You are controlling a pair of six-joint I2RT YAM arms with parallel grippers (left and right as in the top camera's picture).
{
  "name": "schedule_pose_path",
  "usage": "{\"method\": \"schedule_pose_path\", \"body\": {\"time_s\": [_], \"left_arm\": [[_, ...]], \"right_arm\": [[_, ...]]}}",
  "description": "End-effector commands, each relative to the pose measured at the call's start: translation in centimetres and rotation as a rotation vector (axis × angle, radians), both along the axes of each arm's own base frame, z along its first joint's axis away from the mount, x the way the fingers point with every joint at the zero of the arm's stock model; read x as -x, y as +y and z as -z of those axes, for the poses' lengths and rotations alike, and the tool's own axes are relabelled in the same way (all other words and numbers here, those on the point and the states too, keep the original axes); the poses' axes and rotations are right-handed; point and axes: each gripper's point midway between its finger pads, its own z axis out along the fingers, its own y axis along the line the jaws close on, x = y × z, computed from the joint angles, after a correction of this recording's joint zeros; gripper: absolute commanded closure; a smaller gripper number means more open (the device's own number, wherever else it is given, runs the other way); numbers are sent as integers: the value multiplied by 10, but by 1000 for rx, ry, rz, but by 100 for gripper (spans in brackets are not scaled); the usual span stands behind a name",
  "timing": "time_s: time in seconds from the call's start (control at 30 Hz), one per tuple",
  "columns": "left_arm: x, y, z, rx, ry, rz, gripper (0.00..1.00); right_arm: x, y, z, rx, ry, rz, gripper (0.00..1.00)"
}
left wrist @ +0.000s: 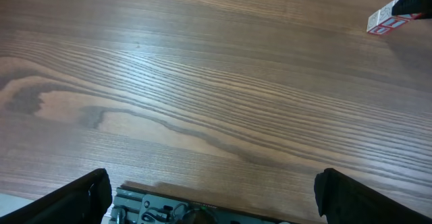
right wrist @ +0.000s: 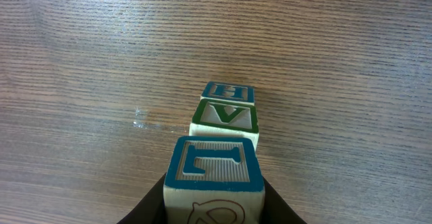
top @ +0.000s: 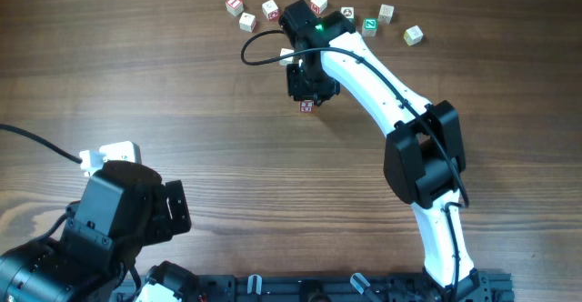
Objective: Form a tower
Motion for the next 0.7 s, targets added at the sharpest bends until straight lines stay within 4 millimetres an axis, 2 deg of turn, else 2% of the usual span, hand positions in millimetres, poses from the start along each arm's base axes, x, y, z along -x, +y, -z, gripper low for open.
{"method": "schedule_pose_path", "body": {"time_s": [0.0,0.37,0.43,0.67], "left_arm": [[0,4,-1,-21,-7,0,0],[0,4,-1,-20,-7,0,0],[0,4,-1,-20,-7,0,0],[0,4,-1,-20,-7,0,0]], "right_arm": [[0,-2,6,19,9,-13,81],[-1,-5,6,34,1,-5,79],[-1,-5,6,33,3,14,74],[-2,-4,6,31,-2,13,71]]}}
